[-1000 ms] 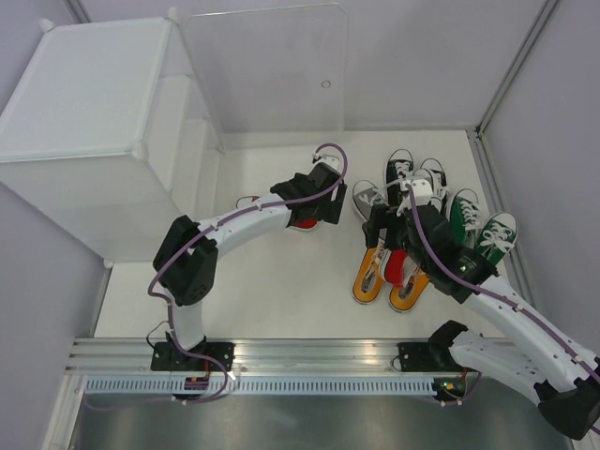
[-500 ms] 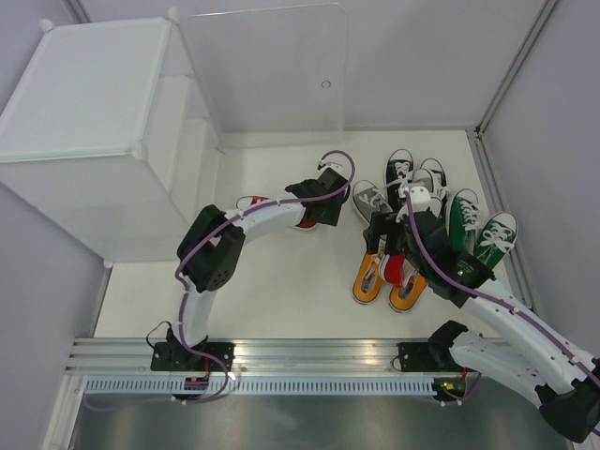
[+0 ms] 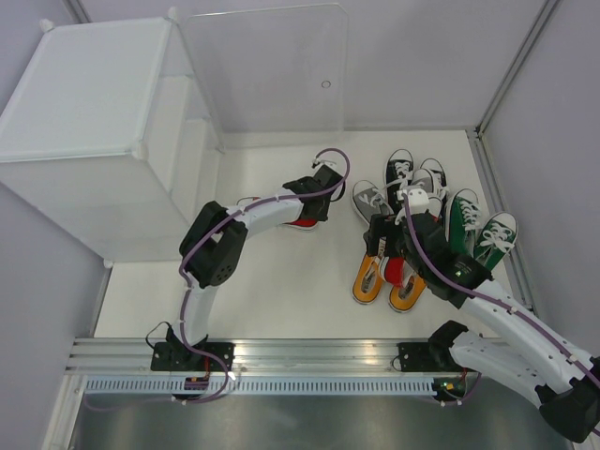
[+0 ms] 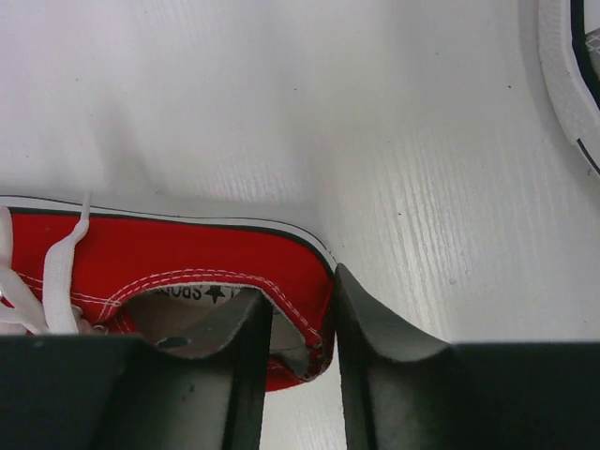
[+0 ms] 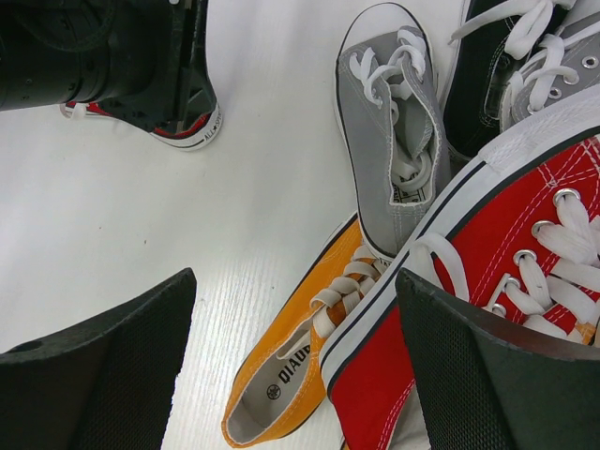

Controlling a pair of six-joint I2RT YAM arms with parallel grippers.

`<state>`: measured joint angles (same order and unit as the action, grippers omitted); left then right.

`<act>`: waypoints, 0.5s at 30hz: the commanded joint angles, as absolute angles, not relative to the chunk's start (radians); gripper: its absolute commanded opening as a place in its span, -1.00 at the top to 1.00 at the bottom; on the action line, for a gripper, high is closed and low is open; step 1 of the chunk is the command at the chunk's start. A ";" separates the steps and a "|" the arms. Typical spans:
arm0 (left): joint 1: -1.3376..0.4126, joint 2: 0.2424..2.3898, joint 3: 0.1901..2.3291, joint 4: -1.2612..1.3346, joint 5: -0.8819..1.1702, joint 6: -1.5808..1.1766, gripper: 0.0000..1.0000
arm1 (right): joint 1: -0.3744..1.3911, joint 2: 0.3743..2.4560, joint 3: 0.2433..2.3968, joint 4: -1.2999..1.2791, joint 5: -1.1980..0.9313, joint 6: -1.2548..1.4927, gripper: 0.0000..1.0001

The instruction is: Place and organize the shoes in the shoe cabinet

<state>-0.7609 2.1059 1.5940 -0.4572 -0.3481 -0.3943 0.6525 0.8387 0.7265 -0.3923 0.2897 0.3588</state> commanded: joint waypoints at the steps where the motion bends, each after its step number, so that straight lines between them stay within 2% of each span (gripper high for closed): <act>1: -0.765 2.097 1.591 -0.405 -0.310 -0.405 0.30 | 0.653 0.833 0.727 -0.354 0.302 0.350 -0.81; 2: -0.765 2.092 1.583 -0.405 -0.310 -0.402 0.47 | 0.653 0.831 0.727 -0.354 0.302 0.350 -0.81; 7: -0.764 1.995 1.568 -0.410 -0.290 -0.306 0.95 | 0.655 0.828 0.727 -0.357 0.301 0.351 -0.81; 11: -0.755 1.899 1.624 -0.445 -0.267 -0.186 0.95 | 0.655 0.821 0.727 -0.359 0.301 0.353 -0.80; 15: -0.718 1.838 1.771 -0.544 -0.230 -0.053 0.95 | 0.655 0.813 0.724 -0.357 0.307 0.353 -0.79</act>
<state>-0.7475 1.9839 1.6169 -0.5266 -0.2241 -0.2367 0.6525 0.8341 0.7258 -0.3916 0.2901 0.3584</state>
